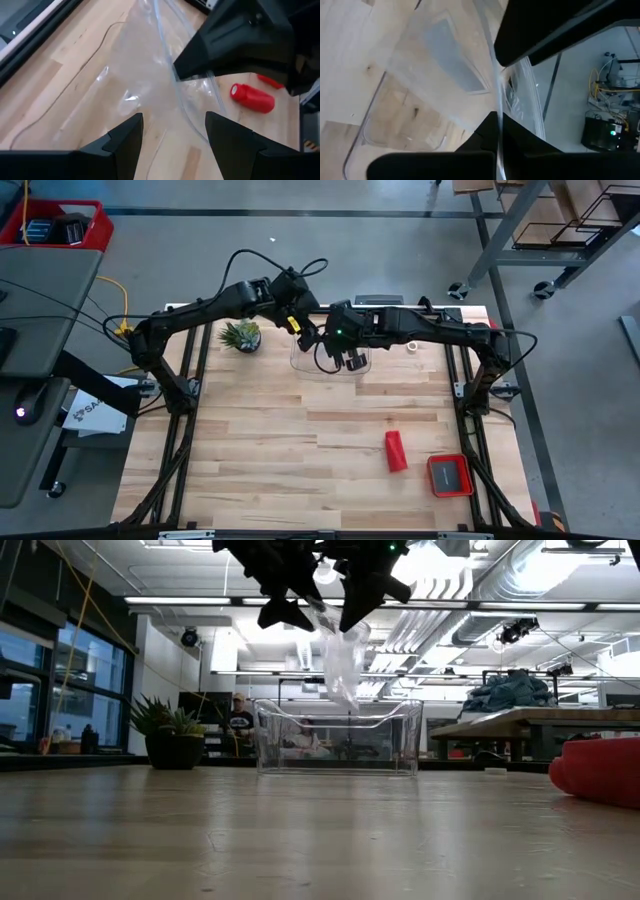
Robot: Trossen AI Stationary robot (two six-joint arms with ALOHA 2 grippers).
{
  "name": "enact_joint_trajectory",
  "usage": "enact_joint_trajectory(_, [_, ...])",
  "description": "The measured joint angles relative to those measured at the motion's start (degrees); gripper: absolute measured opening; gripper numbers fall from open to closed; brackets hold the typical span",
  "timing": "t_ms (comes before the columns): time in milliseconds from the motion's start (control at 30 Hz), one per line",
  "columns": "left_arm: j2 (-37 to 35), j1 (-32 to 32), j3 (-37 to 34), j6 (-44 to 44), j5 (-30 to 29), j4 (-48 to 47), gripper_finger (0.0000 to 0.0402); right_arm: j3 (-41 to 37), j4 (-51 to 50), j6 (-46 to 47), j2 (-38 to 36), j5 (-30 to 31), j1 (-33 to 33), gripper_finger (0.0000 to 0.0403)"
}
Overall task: Roll bandage
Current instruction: Open the transparent zip bag
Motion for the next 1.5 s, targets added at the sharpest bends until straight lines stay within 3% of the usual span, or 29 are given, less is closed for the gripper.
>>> enact_joint_trajectory(333, [0.0,1.2,0.0,-12.3,-0.9,2.0,0.0211,0.0,2.1,-1.9,0.0,3.6,-0.1,0.0])
enact_joint_trajectory(667, [0.0,1.3,0.0,-7.5,-7.1,-4.6,0.0211,0.0,2.3,-3.0,0.0,4.5,-0.1,0.0])
enact_joint_trajectory(900, [0.0,0.6,0.0,-5.8,-8.0,-5.2,0.0206,0.0,4.0,-3.2,0.0,7.7,-0.3,0.0])
enact_joint_trajectory(1033, [0.0,-0.2,0.0,-3.5,-11.0,-5.0,0.0161,0.0,8.8,-3.2,0.0,8.5,-0.3,0.0])
enact_joint_trajectory(1267, [-0.1,0.1,0.0,-3.1,-11.1,-4.6,0.0013,0.0,10.6,-2.7,0.0,8.9,-0.3,0.0])
enact_joint_trajectory(1400, [-0.5,1.1,0.0,-2.9,-11.1,-4.8,0.0003,0.0,11.2,2.3,-0.7,11.8,-0.3,0.0])
enact_joint_trajectory(1500, [-1.1,2.6,0.0,-2.5,-12.8,-4.7,0.0002,0.0,10.9,11.0,-2.6,8.9,-0.3,0.0])
